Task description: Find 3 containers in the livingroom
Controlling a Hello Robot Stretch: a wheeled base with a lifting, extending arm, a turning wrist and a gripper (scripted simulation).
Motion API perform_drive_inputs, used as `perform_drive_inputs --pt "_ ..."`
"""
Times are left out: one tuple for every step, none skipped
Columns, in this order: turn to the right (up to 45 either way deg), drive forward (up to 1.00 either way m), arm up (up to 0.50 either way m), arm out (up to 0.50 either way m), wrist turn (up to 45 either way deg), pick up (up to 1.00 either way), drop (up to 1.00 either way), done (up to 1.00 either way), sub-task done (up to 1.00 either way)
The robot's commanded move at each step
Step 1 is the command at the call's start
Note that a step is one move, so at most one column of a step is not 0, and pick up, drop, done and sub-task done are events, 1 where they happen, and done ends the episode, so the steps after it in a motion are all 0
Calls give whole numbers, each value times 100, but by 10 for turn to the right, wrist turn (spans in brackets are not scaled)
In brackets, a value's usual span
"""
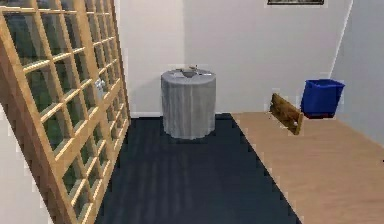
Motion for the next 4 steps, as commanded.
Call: perform_drive_inputs --pt "-30 0 0 0 0 0 0 0 0" --pt "0 100 0 0 0 0 0 0 0" --pt "0 60 0 0 0 0 0 0 0" --pt "0 0 0 0 0 0 0 0 100"
